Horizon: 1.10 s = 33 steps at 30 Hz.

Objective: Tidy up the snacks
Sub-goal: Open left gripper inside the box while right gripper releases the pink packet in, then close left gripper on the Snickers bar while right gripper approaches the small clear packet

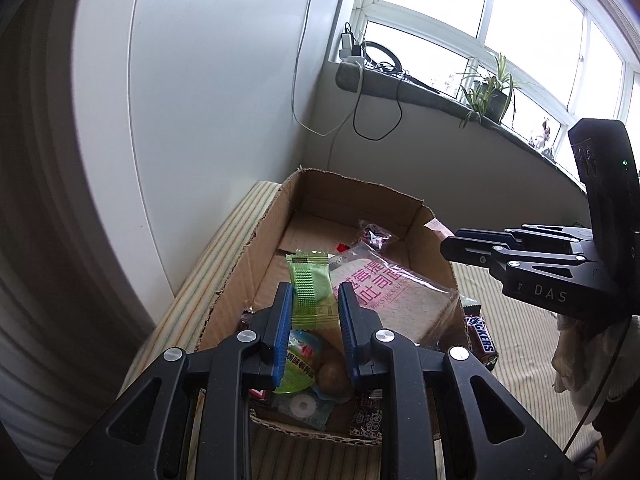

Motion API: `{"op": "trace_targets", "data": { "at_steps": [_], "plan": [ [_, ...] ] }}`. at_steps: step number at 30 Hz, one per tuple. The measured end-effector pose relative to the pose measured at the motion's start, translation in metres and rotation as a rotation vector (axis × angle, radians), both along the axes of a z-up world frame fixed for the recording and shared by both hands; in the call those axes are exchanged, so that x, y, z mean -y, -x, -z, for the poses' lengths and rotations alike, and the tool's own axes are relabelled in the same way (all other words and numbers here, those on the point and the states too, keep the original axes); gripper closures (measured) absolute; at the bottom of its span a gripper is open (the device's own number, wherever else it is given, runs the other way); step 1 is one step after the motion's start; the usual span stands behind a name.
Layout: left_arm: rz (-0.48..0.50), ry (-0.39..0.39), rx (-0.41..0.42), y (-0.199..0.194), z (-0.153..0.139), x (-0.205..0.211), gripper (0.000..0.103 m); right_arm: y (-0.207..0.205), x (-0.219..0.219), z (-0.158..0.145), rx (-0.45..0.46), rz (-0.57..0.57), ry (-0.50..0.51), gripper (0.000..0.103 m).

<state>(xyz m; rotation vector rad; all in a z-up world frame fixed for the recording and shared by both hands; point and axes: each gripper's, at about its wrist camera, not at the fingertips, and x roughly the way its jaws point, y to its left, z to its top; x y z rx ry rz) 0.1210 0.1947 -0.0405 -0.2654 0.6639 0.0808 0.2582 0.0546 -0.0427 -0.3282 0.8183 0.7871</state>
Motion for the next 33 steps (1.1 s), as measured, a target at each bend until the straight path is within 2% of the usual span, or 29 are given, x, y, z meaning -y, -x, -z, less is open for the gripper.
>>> {"op": "trace_targets", "data": {
  "at_steps": [6,8,9,10,12,22,33],
  "plan": [
    [-0.009,0.007,-0.004,-0.002,0.001,-0.002,0.081,0.0,-0.001,0.001,0.007,0.006,-0.005,0.08],
    [-0.008,0.005,-0.002,-0.002,0.0,-0.002,0.081,0.003,0.0,-0.001,0.016,0.011,-0.007,0.061],
    [-0.009,0.005,-0.004,-0.002,0.0,-0.003,0.079,0.004,0.002,-0.002,0.026,0.018,-0.014,0.04],
    [-0.012,0.006,-0.006,-0.002,0.0,-0.003,0.07,0.006,0.004,-0.004,0.038,0.025,-0.025,0.028],
    [-0.019,0.011,0.0,-0.001,-0.002,-0.004,0.051,0.008,0.008,-0.009,0.053,0.035,-0.045,0.022],
    [-0.023,0.006,0.02,0.009,-0.01,0.001,0.051,0.013,0.031,-0.018,0.067,0.063,-0.05,0.02],
    [0.025,0.004,0.049,0.019,-0.022,0.032,0.051,0.016,0.091,-0.013,0.053,0.127,-0.023,0.02]
  ]
}}
